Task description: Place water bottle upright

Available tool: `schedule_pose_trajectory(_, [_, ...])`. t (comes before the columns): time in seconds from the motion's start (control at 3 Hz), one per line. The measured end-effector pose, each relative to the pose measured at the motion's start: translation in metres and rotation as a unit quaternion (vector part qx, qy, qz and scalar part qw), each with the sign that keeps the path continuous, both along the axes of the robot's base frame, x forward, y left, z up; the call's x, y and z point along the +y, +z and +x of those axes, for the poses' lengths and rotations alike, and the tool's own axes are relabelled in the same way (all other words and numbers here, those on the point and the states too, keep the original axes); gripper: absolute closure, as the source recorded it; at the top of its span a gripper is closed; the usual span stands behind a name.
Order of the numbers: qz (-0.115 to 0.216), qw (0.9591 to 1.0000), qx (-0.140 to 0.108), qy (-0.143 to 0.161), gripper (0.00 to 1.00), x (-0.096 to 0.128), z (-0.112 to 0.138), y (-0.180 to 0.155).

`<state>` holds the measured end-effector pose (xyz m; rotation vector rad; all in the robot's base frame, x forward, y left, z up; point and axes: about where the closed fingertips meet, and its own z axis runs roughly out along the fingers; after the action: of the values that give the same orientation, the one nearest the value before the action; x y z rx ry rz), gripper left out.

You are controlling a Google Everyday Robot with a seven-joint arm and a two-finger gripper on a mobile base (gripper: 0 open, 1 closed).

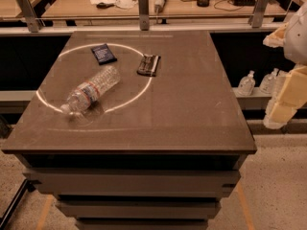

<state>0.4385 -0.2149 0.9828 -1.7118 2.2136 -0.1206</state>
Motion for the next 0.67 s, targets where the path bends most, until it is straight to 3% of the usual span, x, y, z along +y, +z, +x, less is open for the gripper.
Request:
schedule_pose_trajectory(0.33, [0.000, 1.0000, -0.002, 0.004, 0.00, 0.002, 0.002, 0.001])
schedule_pose_trajectory(0.67, [-0.003, 0.9985, -0.027, 0.049, 0.00, 0.020, 0.023, 0.008])
